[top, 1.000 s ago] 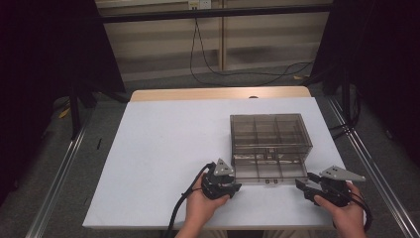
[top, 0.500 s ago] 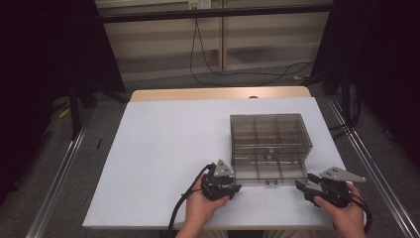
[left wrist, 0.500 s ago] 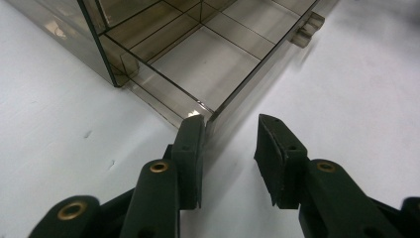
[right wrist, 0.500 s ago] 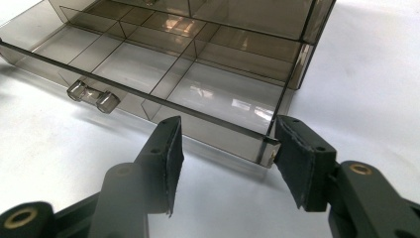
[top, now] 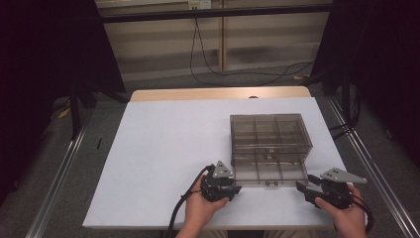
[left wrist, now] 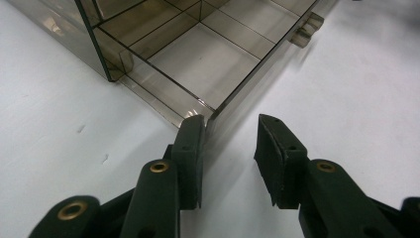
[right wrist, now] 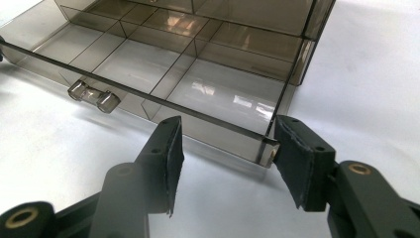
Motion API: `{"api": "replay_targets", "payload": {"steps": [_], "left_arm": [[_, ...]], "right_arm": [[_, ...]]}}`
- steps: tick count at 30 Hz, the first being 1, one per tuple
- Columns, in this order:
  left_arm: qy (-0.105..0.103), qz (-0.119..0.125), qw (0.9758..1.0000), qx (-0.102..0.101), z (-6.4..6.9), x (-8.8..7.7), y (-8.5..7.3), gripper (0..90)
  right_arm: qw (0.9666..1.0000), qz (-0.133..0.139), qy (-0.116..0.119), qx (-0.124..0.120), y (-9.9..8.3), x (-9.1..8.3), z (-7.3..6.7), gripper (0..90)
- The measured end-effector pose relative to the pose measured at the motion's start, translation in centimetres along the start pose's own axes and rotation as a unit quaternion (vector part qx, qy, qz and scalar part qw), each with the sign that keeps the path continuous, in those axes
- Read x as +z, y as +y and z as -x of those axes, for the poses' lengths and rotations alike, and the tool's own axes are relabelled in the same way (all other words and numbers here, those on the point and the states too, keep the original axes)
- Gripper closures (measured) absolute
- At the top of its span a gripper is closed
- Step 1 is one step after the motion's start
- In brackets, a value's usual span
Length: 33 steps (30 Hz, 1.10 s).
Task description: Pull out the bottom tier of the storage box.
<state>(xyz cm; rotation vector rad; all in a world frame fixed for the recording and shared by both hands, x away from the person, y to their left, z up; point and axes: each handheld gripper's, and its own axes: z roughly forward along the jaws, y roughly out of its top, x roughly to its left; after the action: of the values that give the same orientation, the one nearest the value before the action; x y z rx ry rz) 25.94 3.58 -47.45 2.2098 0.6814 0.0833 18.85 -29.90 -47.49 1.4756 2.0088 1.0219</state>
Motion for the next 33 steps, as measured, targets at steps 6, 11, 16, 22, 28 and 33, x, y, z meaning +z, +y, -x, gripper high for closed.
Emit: {"api": "replay_targets", "payload": {"steps": [6, 11, 16, 22, 28, 33], "left_arm": [[-0.005, -0.002, 1.0, 0.002, -0.1, 0.0, 0.0, 62.4], [-0.006, 0.005, 1.0, 0.001, -0.1, -0.4, 0.1, 57.7], [0.0, 0.009, 1.0, 0.0, -0.5, -0.8, 0.0, 52.5], [0.006, 0.01, 0.9999, -0.001, -1.0, -1.5, 0.2, 45.0], [0.012, 0.013, 0.9998, -0.004, -1.7, -2.0, 0.1, 40.2], [0.02, 0.009, 0.9998, -0.002, -2.0, -2.4, -0.1, 38.4]], "right_arm": [[1.0, 0.005, -0.002, -0.004, -0.1, 0.0, -0.1, 44.9], [1.0, 0.002, -0.003, -0.008, -0.1, 0.0, -0.2, 39.2], [1.0, 0.0, -0.005, -0.008, 0.0, -0.1, 0.0, 34.6], [1.0, -0.002, -0.005, 0.002, 0.2, -0.1, 0.1, 31.1], [1.0, -0.004, -0.005, 0.001, 0.2, -0.1, 0.2, 30.4], [1.0, -0.006, -0.005, -0.001, 0.0, -0.2, 0.2, 30.1]]}}
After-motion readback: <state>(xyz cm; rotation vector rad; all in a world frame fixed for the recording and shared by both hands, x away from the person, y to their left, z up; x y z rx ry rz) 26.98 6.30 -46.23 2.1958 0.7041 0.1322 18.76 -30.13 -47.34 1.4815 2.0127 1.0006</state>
